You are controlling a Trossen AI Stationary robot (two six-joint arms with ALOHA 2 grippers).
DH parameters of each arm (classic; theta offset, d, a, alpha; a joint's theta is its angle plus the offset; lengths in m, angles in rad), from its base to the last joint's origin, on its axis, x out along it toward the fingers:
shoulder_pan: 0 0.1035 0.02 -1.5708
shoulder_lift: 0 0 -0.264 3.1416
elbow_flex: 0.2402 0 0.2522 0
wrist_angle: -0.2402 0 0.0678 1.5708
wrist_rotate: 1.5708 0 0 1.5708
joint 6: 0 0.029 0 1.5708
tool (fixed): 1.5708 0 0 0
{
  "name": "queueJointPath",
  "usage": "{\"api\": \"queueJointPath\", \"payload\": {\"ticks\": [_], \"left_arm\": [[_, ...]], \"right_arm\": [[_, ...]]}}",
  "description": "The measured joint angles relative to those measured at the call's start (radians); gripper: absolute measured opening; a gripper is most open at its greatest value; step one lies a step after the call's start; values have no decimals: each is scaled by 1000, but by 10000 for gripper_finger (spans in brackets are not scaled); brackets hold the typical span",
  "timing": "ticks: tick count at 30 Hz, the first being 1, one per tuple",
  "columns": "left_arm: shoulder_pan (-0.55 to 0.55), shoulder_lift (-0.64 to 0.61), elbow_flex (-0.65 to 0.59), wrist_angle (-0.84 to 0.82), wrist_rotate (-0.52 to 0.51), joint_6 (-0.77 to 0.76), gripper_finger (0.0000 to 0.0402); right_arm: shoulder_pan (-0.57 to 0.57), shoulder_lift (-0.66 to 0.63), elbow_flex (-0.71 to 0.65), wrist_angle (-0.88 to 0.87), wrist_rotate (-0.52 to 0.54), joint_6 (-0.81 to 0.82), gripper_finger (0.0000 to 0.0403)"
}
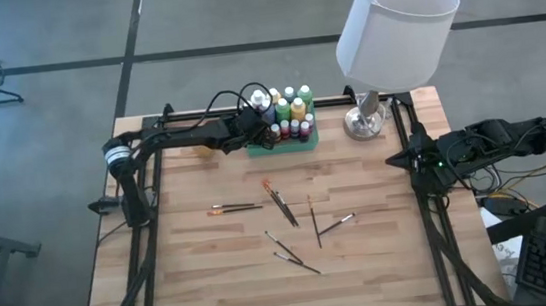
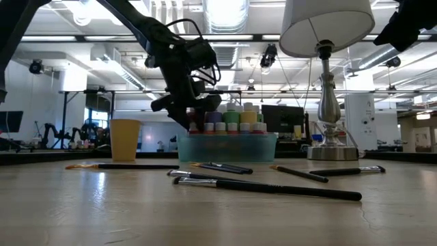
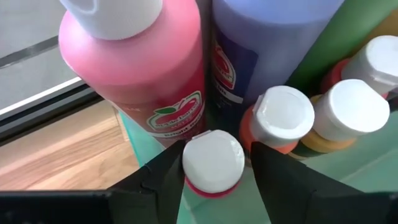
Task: Pick & Place Paint Supplies
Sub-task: Put the small red paint bottle into the green bin, then adjust the paint bottles in the green bin
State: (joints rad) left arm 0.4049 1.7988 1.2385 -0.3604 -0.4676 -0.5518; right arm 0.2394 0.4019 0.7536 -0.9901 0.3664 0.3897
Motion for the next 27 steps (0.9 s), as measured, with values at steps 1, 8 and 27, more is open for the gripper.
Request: {"api": "queueJointPath", "payload": {"ticks": [1,8,27], "left_arm": [[0,0,0,0,0,1,194],[0,-11,19,-1,4,28,208],[-67,-198,72,-39,95,144,208]], "right_arm": [[0,0,0,0,0,0,8],[0,0,0,0,0,0,8],[0,0,0,0,0,0,8]]}}
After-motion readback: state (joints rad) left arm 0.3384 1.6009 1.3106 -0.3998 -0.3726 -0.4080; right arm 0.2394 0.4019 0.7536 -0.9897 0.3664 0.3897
